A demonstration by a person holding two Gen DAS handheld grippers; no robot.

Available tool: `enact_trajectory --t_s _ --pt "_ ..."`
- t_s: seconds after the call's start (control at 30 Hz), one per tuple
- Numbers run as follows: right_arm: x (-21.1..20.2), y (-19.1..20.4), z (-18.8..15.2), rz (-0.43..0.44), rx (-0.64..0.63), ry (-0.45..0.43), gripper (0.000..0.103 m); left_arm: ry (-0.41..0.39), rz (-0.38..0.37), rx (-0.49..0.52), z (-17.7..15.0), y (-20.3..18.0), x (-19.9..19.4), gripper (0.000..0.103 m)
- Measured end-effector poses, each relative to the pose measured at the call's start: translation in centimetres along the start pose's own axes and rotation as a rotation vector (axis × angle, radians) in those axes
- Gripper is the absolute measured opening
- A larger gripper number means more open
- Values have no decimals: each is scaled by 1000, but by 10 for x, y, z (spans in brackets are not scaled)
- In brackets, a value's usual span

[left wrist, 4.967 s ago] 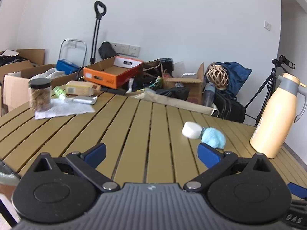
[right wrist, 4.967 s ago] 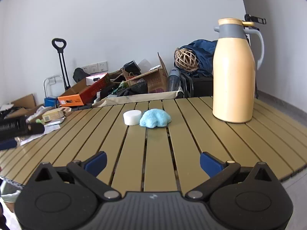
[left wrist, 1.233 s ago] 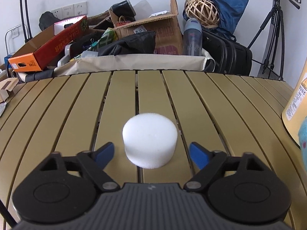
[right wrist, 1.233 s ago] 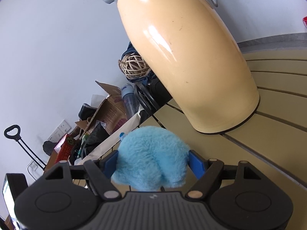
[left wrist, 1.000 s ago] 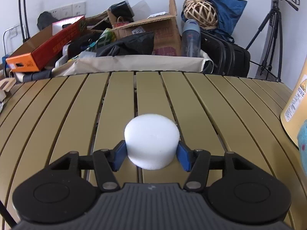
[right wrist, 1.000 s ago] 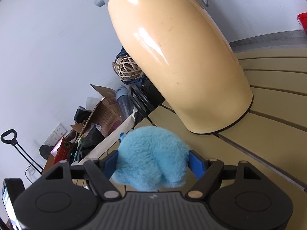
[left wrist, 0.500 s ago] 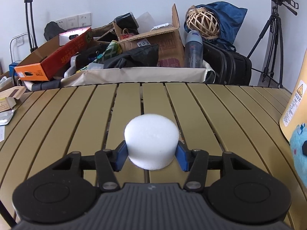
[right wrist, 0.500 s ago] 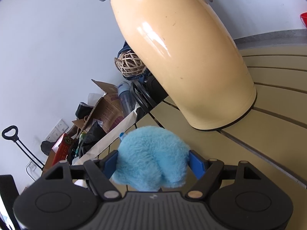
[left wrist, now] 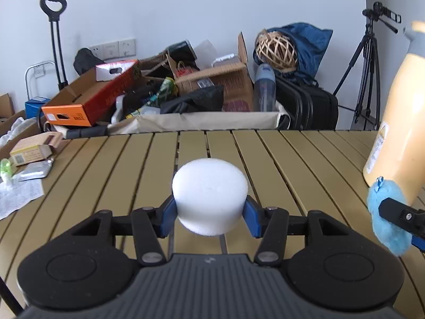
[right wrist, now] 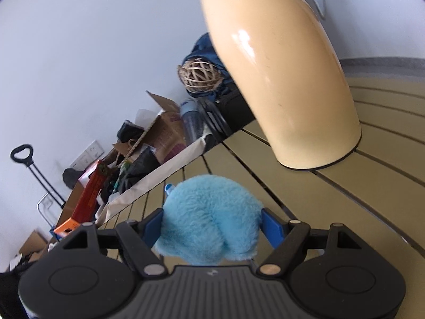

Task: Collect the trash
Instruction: 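Carry the foam cylinder and blue cloth in both tools down over the black bin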

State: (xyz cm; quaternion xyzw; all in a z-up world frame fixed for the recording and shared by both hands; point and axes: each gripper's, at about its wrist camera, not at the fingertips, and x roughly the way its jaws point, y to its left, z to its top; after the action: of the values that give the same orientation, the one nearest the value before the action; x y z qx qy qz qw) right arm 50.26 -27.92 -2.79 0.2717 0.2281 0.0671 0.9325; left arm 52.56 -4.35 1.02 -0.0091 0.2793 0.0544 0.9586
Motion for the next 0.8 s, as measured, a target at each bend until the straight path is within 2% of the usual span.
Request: enact_trajectory --t_s 0.4,0.8 --pt "-67 40 -15 35 -128 -16 77 -65 -23 0 -10 25 -93 54" --pt "-166 64 -29 84 -228 -59 77 -132 -70 46 -37 35 -198 54"
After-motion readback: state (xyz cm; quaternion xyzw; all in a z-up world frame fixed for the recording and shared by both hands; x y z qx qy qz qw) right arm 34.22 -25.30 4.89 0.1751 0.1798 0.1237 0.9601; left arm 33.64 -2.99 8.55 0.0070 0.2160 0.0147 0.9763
